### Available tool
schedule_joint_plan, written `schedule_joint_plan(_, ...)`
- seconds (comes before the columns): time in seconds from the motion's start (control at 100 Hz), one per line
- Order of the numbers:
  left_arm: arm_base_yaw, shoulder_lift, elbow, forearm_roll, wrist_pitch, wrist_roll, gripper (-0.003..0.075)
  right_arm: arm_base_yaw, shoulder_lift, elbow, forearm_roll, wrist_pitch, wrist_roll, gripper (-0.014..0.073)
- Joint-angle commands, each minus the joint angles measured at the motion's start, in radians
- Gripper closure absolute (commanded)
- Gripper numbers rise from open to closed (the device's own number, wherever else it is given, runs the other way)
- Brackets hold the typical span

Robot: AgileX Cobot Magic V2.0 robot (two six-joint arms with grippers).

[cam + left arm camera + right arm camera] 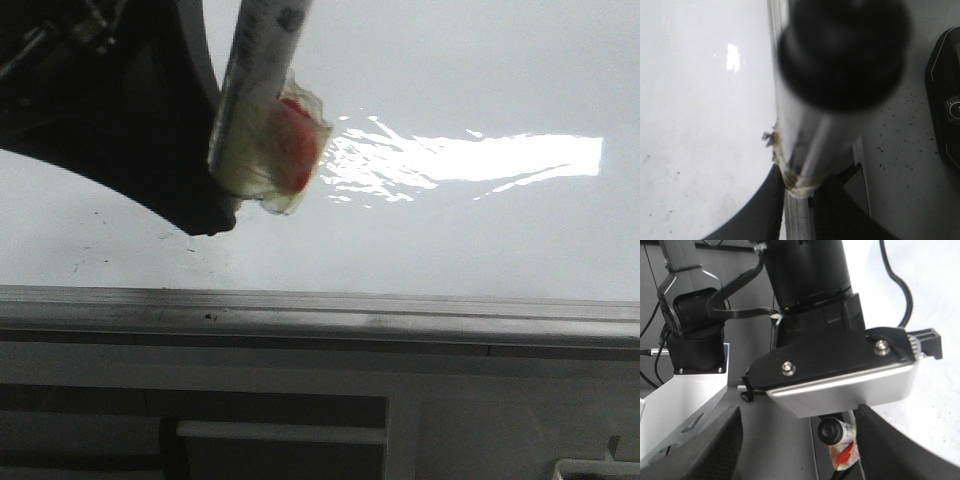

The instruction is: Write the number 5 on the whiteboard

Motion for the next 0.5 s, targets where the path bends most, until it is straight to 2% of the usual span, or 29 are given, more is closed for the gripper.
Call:
schedule_joint_plan(0.0,-0.019,-0.014,-0.034,-0.029,-0.088,0.013,0.0740,0.008,-0.020,-0.041,0.086,-0.086,-0.009,0.0153)
schedule_joint_plan(0.18,-0.019,-0.014,-0.034,-0.029,-0.088,0.001,0.0740,0.006,-0.046,-0.027,0.064,-0.101,0.010,0.0153)
schedule_joint_plan(0.29,-0.019,-0.014,-0.034,-0.031,-0.086,-0.011,0.0740,-0.041,-0.053,-0.015,0.048,-0.118,0.057,0.0153)
schedule_joint_plan(0.49,-0.019,-0.014,-0.034,-0.031,-0.091,-0.011,0.0740,-0.143,-0.049,-0.013,0.048,0.010,0.081,0.0153)
